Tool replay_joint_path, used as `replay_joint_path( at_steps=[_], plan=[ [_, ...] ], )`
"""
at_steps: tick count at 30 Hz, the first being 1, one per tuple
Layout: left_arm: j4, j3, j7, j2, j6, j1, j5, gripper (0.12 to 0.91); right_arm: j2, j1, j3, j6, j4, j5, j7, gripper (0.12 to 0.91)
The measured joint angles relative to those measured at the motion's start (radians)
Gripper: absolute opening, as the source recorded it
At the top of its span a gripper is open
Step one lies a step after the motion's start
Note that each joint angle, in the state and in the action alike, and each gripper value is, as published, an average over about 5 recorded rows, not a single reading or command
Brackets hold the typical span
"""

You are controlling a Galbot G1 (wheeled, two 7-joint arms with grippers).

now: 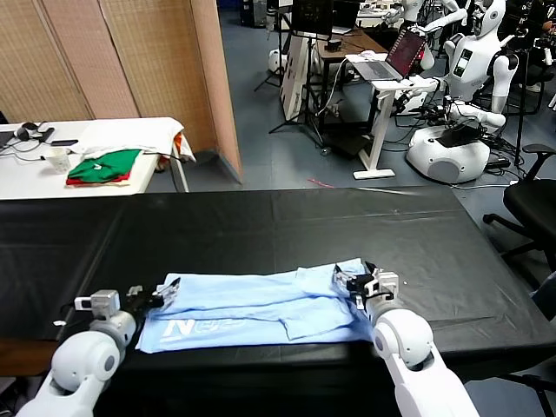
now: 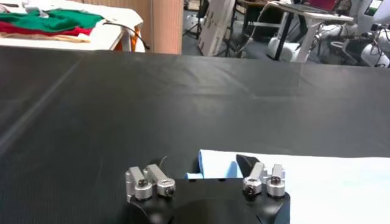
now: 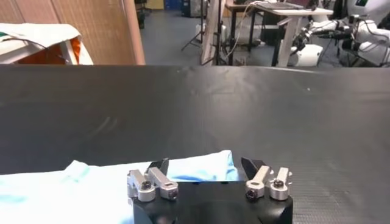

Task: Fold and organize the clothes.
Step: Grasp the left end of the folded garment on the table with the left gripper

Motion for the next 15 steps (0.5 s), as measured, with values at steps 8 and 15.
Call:
replay_joint_path(
  at_steps=[8, 15],
  plan=[
    [-0.003, 0.0, 0.004, -0.003, -0.005, 0.006, 0.01, 0.223, 0.01, -0.009, 0.002, 0.019, -0.006, -0.008, 0.0, 0.238],
    [-0.013, -0.002, 0.008, -0.017, -0.021, 0.016, 0.032, 0.145, 0.019, -0.029, 0.007, 0.035, 0.01, -0.012, 0.009, 0.164]
  ],
)
